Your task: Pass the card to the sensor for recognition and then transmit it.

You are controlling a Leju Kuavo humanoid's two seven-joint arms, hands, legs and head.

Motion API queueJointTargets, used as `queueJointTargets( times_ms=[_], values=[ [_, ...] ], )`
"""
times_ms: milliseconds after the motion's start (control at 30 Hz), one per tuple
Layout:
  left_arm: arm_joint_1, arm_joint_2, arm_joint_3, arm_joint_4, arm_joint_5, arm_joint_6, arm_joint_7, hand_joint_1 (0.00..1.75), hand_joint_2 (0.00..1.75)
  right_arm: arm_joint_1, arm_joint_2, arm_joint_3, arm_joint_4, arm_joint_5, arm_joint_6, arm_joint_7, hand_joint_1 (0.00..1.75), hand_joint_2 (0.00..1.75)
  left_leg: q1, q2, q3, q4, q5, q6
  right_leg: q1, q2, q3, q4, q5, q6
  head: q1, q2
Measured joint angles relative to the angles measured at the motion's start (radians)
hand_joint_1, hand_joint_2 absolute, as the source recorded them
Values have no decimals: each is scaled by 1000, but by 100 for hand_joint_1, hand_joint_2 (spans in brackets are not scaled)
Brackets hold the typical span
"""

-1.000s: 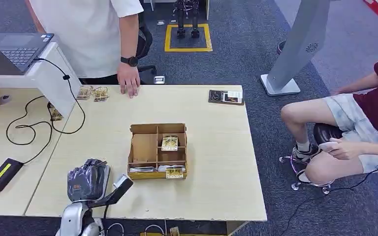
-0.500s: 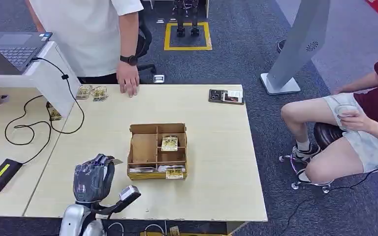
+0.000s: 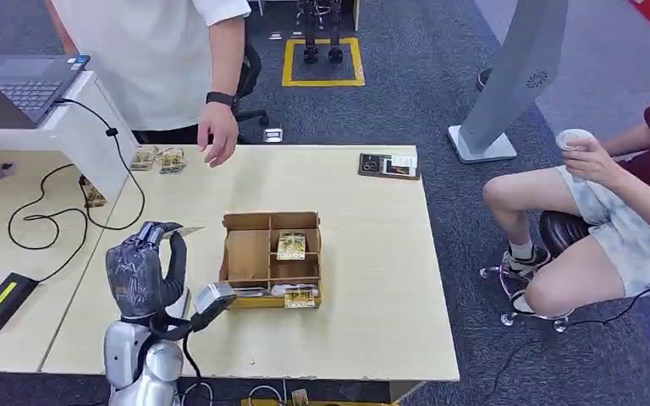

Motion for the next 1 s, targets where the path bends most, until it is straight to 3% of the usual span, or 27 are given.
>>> queueJointTargets(
  times_ms=[433, 533, 633, 667, 700, 733, 1000],
  values=[
    [-185, 39, -77, 78, -27, -2, 173, 175, 175, -35, -24, 40, 68, 19, -21, 21, 0, 175, 0, 0, 0, 0, 0, 0, 0, 0, 0, 0, 0, 0, 0, 0],
    [-210, 43, -80, 105, 46, -2, 175, 175, 175, -39, -25, 44, 74, 18, -26, 23, 0, 175, 0, 0, 0, 0, 0, 0, 0, 1, 0, 0, 0, 0, 0, 0],
    [-224, 44, -80, 120, 82, -2, 167, 164, 175, -40, -25, 47, 78, 14, -27, 23, 0, 175, 0, 0, 0, 0, 0, 0, 0, 0, -1, 0, 0, 0, 0, 0],
    [-228, 44, -80, 125, 87, -2, 162, 131, 175, -41, -25, 47, 80, 14, -27, 23, 0, 175, 0, 0, 0, 0, 0, 0, 0, 0, -1, 0, 0, 0, 0, 0],
    [-232, 44, -80, 128, 92, -2, 158, 33, 175, -41, -25, 48, 82, 14, -28, 23, 0, 175, 0, 0, 0, 0, 0, 0, 0, 1, -1, 0, 0, 0, 0, 0],
    [-235, 44, -80, 132, 98, -2, 155, 5, 175, -41, -25, 49, 83, 14, -28, 23, 0, 175, 0, 0, 0, 0, 0, 0, 0, 1, -1, 0, 0, 0, 0, 0],
    [-242, 56, -133, 158, 178, -2, 170, 0, 175, -44, -26, 57, 90, 8, -31, 23, 0, 175, 0, 0, -1, 0, 0, 0, 0, 1, -1, 0, 0, 0, 0, 0]
  ],
)
